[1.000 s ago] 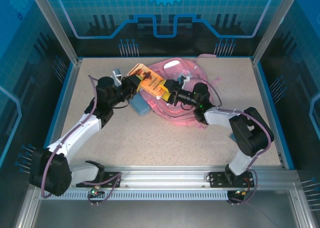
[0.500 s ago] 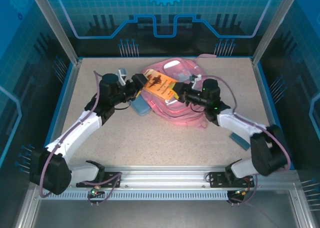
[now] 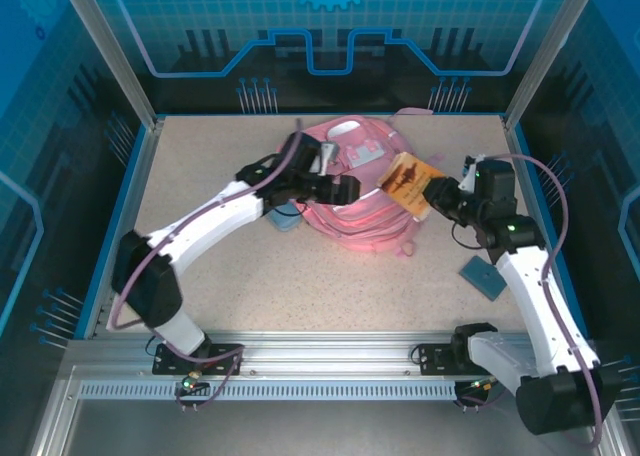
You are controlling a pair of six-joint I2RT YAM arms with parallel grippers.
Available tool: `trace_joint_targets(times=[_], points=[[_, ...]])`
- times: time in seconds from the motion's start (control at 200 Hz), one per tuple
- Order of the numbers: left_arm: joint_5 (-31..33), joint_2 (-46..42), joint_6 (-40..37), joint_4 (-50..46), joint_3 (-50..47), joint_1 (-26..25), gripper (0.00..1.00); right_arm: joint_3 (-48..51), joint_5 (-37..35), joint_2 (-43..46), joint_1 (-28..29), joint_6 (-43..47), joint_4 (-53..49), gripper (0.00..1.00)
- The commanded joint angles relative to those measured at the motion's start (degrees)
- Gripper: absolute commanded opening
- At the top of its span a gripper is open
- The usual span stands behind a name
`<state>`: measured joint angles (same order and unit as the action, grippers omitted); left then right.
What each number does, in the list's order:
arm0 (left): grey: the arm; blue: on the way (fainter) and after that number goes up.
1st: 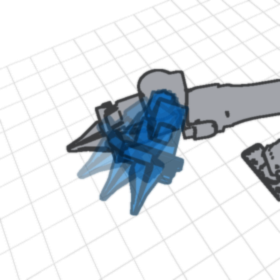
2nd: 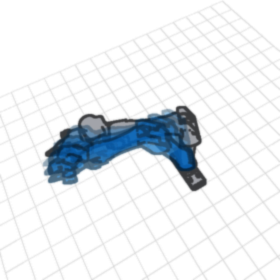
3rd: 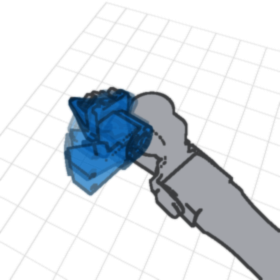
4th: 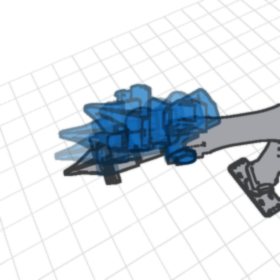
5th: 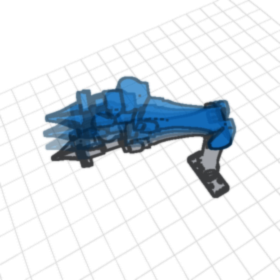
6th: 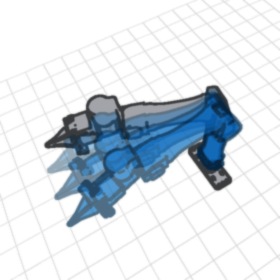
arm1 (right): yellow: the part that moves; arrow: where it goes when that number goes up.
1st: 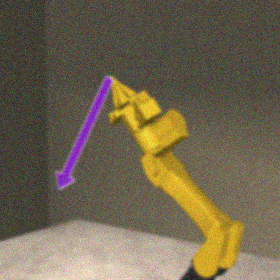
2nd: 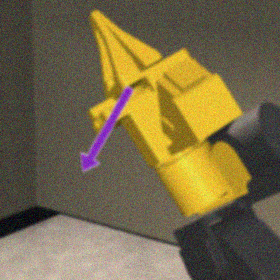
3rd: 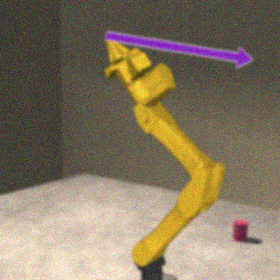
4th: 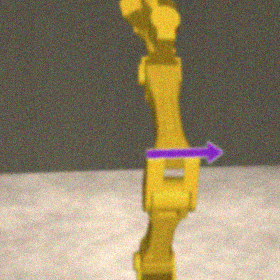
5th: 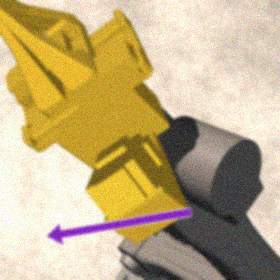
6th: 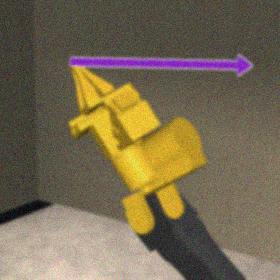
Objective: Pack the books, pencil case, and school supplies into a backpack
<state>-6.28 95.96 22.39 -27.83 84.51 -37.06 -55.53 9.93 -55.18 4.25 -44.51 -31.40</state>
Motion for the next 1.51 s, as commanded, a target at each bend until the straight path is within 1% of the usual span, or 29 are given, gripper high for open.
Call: trace_joint_targets(times=[0.0,0.055,0.16,0.26,0.31,0.375,0.505,0.57,0.69,0.77,0.805,0.981,1.116,1.231,1.386,1.501], points=[[9.4,8.3,-8.4,-10.8,9.7,-3.8,0.87,-2.3,-4.3,3.9,-3.8,5.0,-8.4,0.09],[11.4,12.3,-9.9,-13.4,14.4,-5.2,0.84,-2.1,-4.2,5.1,-5.6,5.3,-9.5,0.09],[12.5,18.4,-13.2,-15.9,20.7,-7.4,0.80,-2.1,-3.9,6.4,-8.4,5.8,-11.7,0.09],[13.3,23.5,-16.7,-18.0,25.3,-9.2,0.78,-2.7,-6.6,7.6,-9.1,6.6,-13.9,0.09],[13.0,25.6,-17.8,-18.9,27.1,-9.5,0.76,-2.8,-8.0,8.3,-9.1,6.8,-14.7,0.10],[13.3,28.1,-19.1,-19.7,28.4,-9.7,0.71,-2.9,-8.8,9.1,-9.1,7.1,-15.4,0.10],[16.4,32.3,-20.2,-22.6,32.0,-9.7,0.63,-2.3,-8.8,10.1,-9.1,7.1,-15.7,0.10],[18.4,33.7,-20.4,-23.1,33.1,-9.7,0.61,-1.8,-8.2,10.3,-9.2,6.8,-15.5,0.10],[21.5,35.2,-21.0,-22.8,33.9,-9.7,0.54,-0.6,-6.9,10.3,-9.2,6.1,-14.7,0.10],[22.9,36.0,-21.2,-22.9,34.6,-9.7,0.48,-0.1,-6.5,10.4,-9.2,5.8,-14.4,0.10],[23.4,36.2,-21.3,-23.0,34.8,-9.7,0.43,0.0,-6.3,10.4,-9.2,5.7,-14.3,0.10],[24.9,35.1,-21.3,-22.2,35.9,-9.6,0.12,0.3,-6.2,10.9,-9.1,5.6,-14.7,0.10],[26.2,30.7,-20.5,-18.9,36.1,-9.5,0.00,0.1,-6.7,11.6,-9.2,5.7,-15.6,0.10],[29.1,25.8,-18.8,-14.6,35.4,-9.2,0.00,-0.3,-6.6,12.2,-9.1,5.8,-16.4,0.10],[32.3,19.8,-15.0,-8.5,32.7,-8.0,0.00,-0.9,-2.9,12.3,-9.2,5.9,-16.6,0.09],[31.9,16.6,-12.1,-5.3,30.5,-6.7,0.00,-0.9,0.4,12.5,-9.2,5.1,-15.3,0.09]])
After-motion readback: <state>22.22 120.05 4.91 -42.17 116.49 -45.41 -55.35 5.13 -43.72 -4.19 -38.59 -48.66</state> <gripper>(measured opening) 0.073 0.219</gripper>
